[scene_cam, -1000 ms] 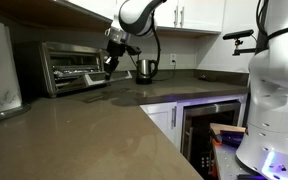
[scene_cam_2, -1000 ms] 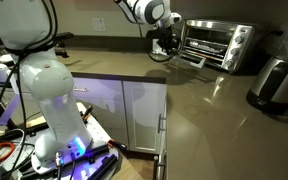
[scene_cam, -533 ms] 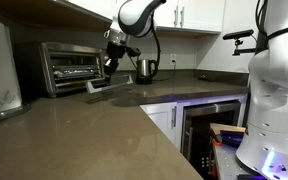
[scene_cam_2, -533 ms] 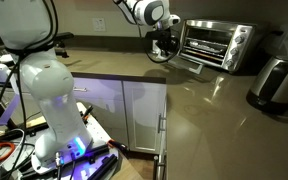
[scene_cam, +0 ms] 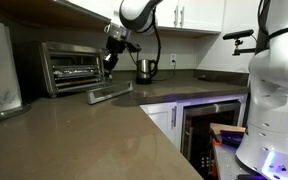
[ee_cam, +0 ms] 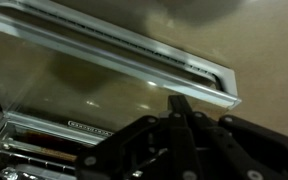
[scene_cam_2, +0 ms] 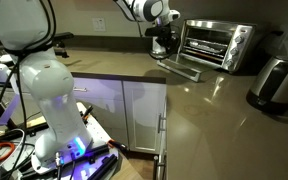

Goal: Open the door of the oven

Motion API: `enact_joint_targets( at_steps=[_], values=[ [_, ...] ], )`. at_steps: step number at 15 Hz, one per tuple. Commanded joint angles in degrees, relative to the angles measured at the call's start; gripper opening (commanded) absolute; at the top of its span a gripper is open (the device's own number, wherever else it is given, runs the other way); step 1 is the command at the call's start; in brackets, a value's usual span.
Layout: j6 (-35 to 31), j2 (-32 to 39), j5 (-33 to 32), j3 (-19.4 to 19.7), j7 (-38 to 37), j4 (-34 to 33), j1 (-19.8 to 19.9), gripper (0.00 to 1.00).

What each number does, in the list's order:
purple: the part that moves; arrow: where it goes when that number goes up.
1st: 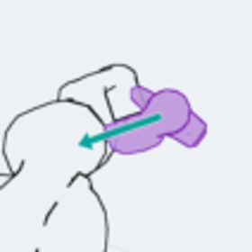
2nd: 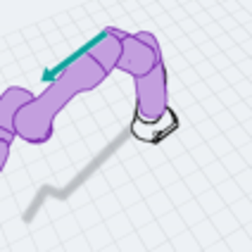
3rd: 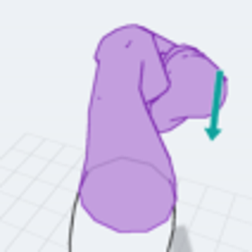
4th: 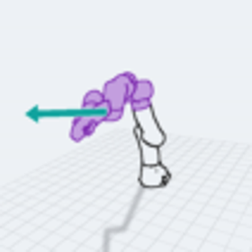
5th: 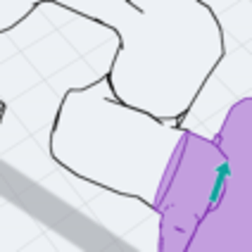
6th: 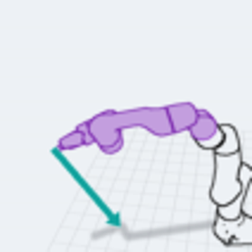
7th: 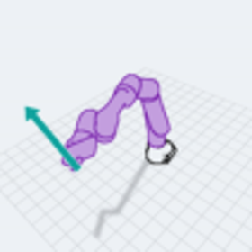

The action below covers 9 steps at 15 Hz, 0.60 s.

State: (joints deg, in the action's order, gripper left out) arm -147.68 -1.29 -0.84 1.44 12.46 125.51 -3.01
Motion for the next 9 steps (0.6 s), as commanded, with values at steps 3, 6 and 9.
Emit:
enact_joint_targets(
  at_steps=[3,6,9],
  values=[
    [-4.3,-5.2,-1.5,-0.4,-0.9,1.3,1.0,0.00],
    [-6.2,-6.9,1.7,-0.5,0.8,1.9,0.1,0.00],
    [-4.8,-5.5,0.4,-0.6,-0.2,0.0,0.4,0.01]
  ],
)
